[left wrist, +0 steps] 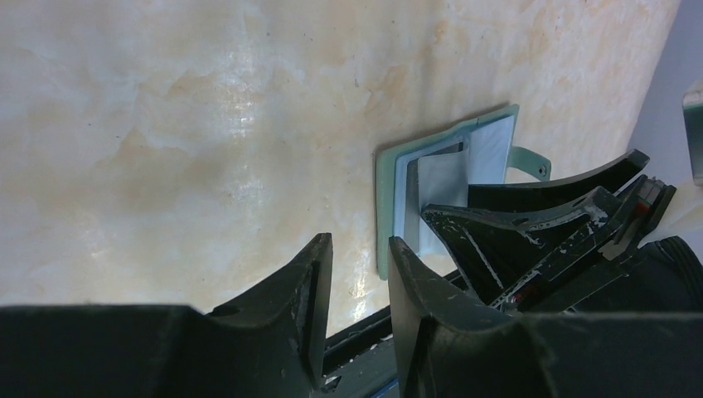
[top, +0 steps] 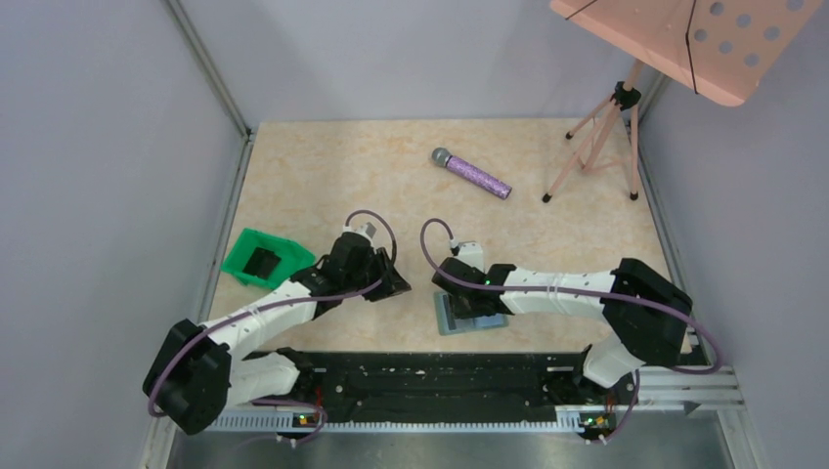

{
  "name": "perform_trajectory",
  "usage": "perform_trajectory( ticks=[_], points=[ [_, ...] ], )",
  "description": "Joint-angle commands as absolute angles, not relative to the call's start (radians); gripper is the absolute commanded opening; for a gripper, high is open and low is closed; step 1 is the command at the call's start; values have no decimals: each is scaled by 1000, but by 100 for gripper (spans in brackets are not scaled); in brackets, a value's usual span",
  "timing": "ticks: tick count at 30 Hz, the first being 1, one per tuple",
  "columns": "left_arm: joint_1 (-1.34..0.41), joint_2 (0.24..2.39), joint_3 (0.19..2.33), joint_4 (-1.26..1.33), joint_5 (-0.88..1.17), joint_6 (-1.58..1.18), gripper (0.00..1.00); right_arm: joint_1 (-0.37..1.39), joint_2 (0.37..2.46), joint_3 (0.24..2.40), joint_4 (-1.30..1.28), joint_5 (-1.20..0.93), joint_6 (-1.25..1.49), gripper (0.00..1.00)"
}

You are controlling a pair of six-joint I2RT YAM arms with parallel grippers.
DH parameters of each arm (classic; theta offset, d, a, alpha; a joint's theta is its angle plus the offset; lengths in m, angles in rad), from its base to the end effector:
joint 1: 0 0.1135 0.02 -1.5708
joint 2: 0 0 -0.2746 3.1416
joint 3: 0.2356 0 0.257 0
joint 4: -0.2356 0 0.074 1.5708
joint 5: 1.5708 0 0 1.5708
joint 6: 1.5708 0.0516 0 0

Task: Take the credit cards out of the card holder
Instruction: Remove the credit card from the card holder.

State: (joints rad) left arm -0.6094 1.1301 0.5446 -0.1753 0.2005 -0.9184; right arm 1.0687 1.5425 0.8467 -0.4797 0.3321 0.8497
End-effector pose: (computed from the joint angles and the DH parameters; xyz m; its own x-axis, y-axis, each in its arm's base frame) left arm 0.1864 -0.1427 0.1879 -0.8830 -0.3333 -0.3306 -0.0369 0.7513 -0.6589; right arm 0.1542 0.2459 0.1605 -0.8703 -0.1097 -0.4802 -0.1736 0.9806 0.0906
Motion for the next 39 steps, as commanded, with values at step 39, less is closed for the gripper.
perform_trajectory(
  ticks=[39],
  points=[
    [-817, 1659, 823, 54, 342, -968, 27, 1030, 1199, 537, -193, 351, 908, 26]
  ],
)
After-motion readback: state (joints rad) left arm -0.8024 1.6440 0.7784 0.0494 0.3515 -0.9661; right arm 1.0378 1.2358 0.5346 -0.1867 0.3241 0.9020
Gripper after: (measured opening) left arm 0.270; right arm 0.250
